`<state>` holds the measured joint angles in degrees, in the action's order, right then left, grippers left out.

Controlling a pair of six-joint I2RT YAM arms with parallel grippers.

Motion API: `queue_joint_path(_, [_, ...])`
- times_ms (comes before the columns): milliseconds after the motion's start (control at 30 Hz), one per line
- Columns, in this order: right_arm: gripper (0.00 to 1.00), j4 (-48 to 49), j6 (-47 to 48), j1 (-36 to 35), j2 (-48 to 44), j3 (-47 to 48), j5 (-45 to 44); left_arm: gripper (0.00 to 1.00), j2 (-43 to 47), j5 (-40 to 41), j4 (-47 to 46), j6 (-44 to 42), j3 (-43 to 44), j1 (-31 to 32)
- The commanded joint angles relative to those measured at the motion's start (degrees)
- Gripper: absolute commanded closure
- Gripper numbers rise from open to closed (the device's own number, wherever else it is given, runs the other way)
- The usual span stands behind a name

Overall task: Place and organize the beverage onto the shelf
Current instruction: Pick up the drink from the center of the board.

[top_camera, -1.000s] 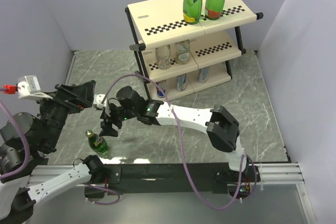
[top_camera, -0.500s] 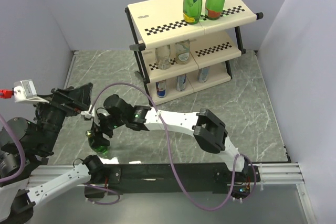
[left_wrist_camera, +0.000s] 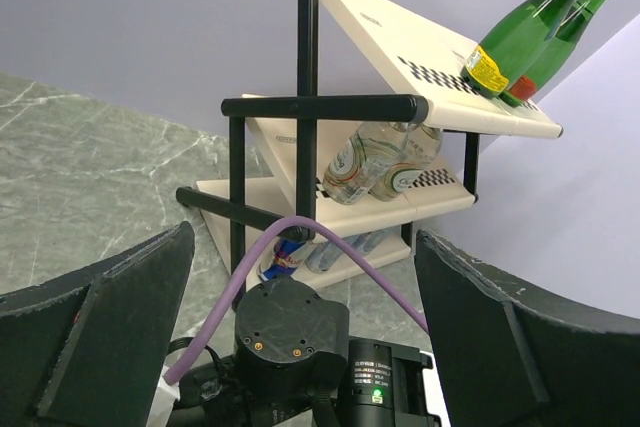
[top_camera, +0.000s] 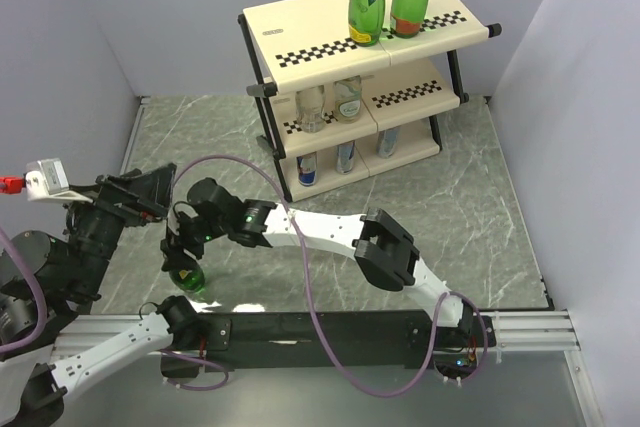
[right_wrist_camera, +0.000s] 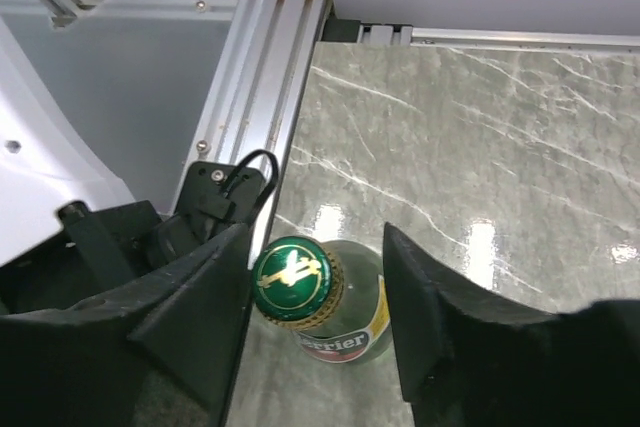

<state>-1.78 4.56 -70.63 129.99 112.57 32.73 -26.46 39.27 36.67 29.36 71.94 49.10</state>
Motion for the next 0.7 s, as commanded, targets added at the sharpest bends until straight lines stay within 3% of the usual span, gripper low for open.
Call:
queue_joint_path(0, [0.40, 0.8, 0.0, -0.4, 0.2, 2.6, -0.6, 0.02, 0.8, -0.9, -1.2, -0.5, -0.3, -0.1])
queue_joint_path(133, [0.43, 0.6, -0.1, -0.4, 0.3, 2.5, -1.2, 0.02, 0.8, -1.0, -1.1, -0.5, -0.5, -0.1])
queue_joint_path(167, [0.48, 0.5, -0.1, -0.4, 0.3, 2.7, -1.3, 0.02, 0.7, -1.1, -1.0, -0.5, -0.5, -0.1])
queue_joint_path(233, [0.65, -0.1, 0.4, -0.3, 0.3, 3.4, -1.3, 0.02, 0.8, -1.1, -0.8, -0.4, -0.6, -0.1])
queue_joint_path(267, [0.88, -1.2, 0.8, -0.4, 0.2, 4.0, -1.2, 0.02, 0.9, -1.2, -0.7, -0.4, -0.7, -0.1])
queue_joint_path(300, [0.98, -1.6, 1.0, -0.3, -0.1, 4.1, -1.0, 0.02, 1.1, -1.3, -0.6, -0.4, -0.7, -0.1])
queue_joint_path(433, [1.00, -4.6, 2.6, -0.2, -3.9, 2.7, -0.1, 0.02, 0.9, -2.3, 0.0, -1.0, -0.2, -0.1])
queue_joint_path(667, [1.00, -9.1, 5.0, 1.7, -16.7, -8.4, -0.7, 0.02, 1.1, -6.6, -3.1, -4.3, -0.8, -0.1])
